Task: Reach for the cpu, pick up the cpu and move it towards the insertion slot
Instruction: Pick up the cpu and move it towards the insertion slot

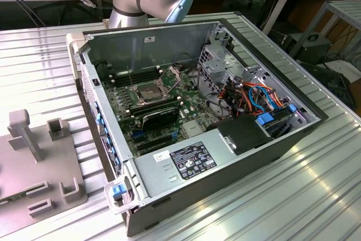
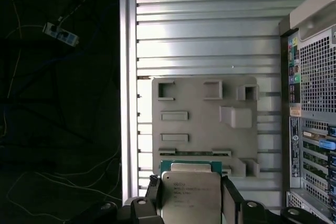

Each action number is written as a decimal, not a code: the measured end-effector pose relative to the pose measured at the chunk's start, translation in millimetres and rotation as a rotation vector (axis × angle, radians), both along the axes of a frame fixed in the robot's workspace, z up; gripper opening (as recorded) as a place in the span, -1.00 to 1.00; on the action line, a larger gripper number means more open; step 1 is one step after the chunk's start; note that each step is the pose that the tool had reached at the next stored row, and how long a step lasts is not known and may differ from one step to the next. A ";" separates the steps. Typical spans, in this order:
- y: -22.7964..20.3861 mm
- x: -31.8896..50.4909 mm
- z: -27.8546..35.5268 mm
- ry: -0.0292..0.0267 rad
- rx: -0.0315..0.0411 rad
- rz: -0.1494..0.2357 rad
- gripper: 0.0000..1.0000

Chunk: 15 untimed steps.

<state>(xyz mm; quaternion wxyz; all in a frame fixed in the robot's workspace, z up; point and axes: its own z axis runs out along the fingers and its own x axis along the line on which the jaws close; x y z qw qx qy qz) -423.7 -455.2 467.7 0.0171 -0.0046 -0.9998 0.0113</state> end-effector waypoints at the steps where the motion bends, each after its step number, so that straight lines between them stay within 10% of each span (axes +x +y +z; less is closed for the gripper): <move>1: 0.0 0.8 0.0 0.0000 0.0000 0.000 0.09; 15: 7.0 71.9 -15.3 0.0001 -0.0075 0.000 0.09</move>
